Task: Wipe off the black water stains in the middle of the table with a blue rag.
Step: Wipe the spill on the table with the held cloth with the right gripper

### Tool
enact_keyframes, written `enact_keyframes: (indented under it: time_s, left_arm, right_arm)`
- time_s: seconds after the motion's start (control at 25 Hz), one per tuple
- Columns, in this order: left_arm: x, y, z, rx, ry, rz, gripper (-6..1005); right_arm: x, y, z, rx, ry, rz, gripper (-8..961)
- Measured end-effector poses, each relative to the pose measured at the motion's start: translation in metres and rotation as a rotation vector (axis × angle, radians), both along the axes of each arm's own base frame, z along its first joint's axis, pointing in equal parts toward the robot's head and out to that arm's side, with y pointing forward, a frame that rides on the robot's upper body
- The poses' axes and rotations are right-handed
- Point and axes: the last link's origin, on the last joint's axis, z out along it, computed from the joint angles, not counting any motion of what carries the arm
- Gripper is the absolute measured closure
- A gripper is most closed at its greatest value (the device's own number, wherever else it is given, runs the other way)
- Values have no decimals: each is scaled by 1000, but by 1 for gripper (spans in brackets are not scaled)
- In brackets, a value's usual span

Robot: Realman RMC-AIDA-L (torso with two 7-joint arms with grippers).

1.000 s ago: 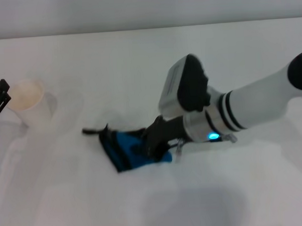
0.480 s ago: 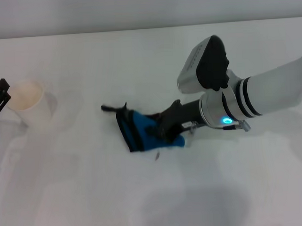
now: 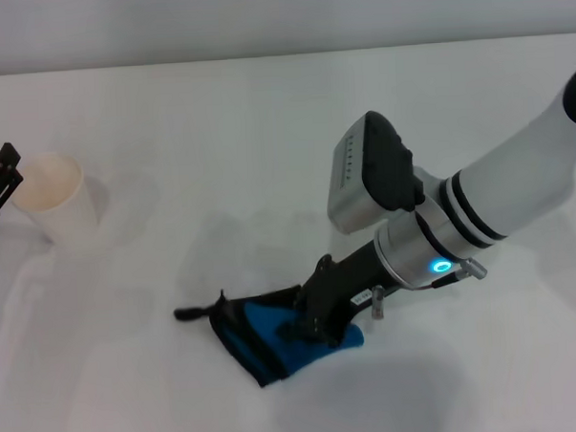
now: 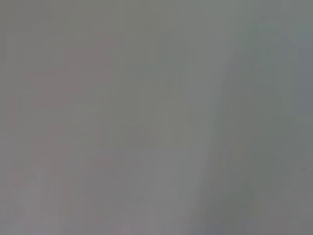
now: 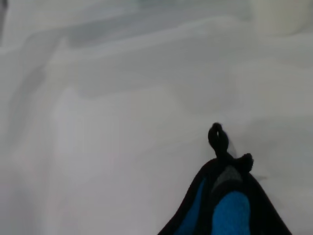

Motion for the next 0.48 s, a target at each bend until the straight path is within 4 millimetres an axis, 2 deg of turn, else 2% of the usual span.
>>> enact_keyframes:
  time_s: [0.16,0.48]
  left_arm:
    - [1,1,0,-1,1,-1,107]
    - [0,1,0,-1,1,0,107]
  right_arm:
    - [-4,9,1,59,14,-1,844]
    - [-2,51,13,333,-6,-53,843]
